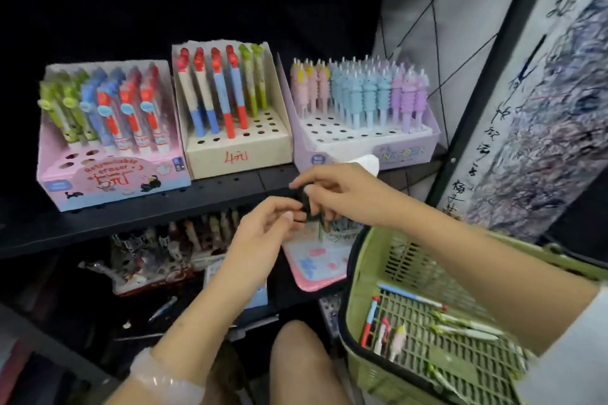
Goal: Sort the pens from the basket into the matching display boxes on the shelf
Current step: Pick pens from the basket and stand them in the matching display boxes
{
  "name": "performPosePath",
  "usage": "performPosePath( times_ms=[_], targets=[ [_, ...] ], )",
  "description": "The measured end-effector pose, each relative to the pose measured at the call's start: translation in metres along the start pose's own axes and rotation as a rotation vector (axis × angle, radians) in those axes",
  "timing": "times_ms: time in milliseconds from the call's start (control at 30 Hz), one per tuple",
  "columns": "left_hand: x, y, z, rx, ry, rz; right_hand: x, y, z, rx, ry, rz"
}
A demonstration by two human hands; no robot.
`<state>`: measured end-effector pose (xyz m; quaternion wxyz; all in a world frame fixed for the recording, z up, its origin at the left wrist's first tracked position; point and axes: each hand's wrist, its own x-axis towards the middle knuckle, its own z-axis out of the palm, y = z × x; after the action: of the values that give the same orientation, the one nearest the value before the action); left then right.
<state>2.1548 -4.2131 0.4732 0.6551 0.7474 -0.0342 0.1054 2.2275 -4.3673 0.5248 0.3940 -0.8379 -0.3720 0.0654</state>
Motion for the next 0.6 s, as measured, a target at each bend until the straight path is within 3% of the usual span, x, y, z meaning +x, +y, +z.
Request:
performPosePath(
  times_ms=[200,400,500,600],
  targets=[
    [-0.006,-0.041,0.087,0.066,-0.242,-0.113,-0.106,0.11,-0.012,-0.108,-0.015,0.375],
    [-0.005,-0.061,0.131,0.433,-0.451,-0.004,-0.174,0.205,0.027,-0.287,-0.297,0.695],
    [0.0,-0.065,0.133,0.474,-0.456,-0.002,-0.184,0.226,0.066,-0.222,-0.401,0.829],
    [-0.002,-0.066,0.134,0.475,-0.434,0.007,-0.179,0.232,0.104,-0.164,-0.368,0.935]
  ],
)
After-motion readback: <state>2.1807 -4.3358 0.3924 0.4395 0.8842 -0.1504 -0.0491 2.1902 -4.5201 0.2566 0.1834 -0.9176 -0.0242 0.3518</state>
